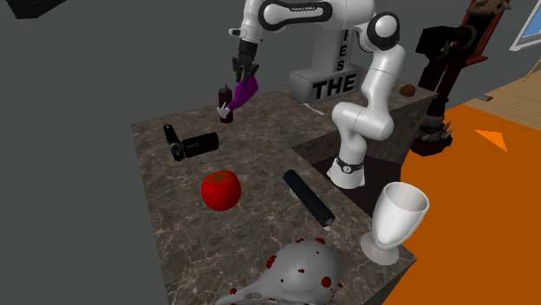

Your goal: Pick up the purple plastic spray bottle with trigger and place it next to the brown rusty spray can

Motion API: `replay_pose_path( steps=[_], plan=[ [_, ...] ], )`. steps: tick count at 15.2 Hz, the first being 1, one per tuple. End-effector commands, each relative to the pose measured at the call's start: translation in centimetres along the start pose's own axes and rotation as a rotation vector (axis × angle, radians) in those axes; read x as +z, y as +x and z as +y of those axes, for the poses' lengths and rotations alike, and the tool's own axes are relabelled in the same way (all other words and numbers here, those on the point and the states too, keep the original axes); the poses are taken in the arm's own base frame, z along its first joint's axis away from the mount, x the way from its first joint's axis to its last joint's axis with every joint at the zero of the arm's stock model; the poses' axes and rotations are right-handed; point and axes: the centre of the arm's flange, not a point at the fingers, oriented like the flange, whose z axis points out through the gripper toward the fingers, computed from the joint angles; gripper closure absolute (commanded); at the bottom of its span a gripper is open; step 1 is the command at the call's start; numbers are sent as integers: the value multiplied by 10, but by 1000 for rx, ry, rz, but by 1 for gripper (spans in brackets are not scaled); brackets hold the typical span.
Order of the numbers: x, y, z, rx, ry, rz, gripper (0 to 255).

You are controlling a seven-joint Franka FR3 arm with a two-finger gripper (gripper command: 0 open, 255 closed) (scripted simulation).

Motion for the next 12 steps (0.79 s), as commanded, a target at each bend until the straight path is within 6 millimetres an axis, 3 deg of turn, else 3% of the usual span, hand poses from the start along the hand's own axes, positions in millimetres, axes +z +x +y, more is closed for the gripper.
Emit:
replay_pose_path(
  steps=[1, 12],
  plan=[
    [10, -3, 0, 0, 0, 0, 255],
    [65, -21, -5, 0, 0, 0, 255]
  ],
)
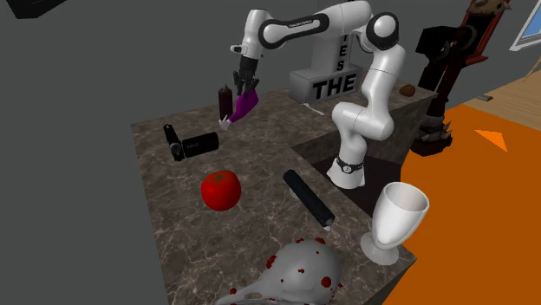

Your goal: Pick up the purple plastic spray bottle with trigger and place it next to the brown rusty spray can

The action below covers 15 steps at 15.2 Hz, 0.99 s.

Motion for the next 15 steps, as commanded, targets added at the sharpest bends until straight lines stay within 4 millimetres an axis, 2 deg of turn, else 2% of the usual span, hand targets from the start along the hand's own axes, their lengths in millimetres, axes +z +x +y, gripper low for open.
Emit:
replay_pose_path(
  steps=[1, 12, 15],
  plan=[
    [11, -3, -1, 0, 0, 0, 255],
    [66, -21, -6, 0, 0, 0, 255],
    [70, -22, -6, 0, 0, 0, 255]
  ],
)
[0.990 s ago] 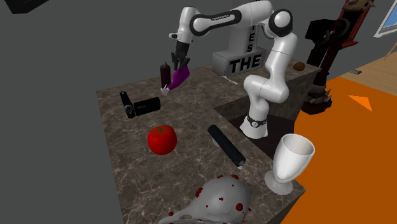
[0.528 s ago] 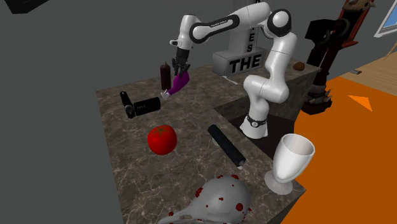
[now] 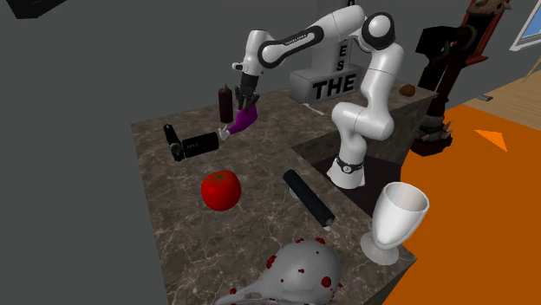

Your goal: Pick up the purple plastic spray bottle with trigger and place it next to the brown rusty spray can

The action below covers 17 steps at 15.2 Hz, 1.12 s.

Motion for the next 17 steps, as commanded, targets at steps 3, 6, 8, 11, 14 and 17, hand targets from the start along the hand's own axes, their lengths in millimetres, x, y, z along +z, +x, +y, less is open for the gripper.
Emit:
replay_pose_path(
  steps=[3, 6, 8, 11, 14, 17],
  plan=[
    [2, -1, 0, 0, 1, -1, 255],
    [2, 0, 0, 0, 1, -1, 0],
    [2, -1, 0, 0, 1, -1, 0],
    [2, -1, 0, 0, 1, -1, 0],
    [-38, -1, 0, 0, 1, -1, 0],
    [-48, -1, 0, 0, 1, -1, 0]
  ],
)
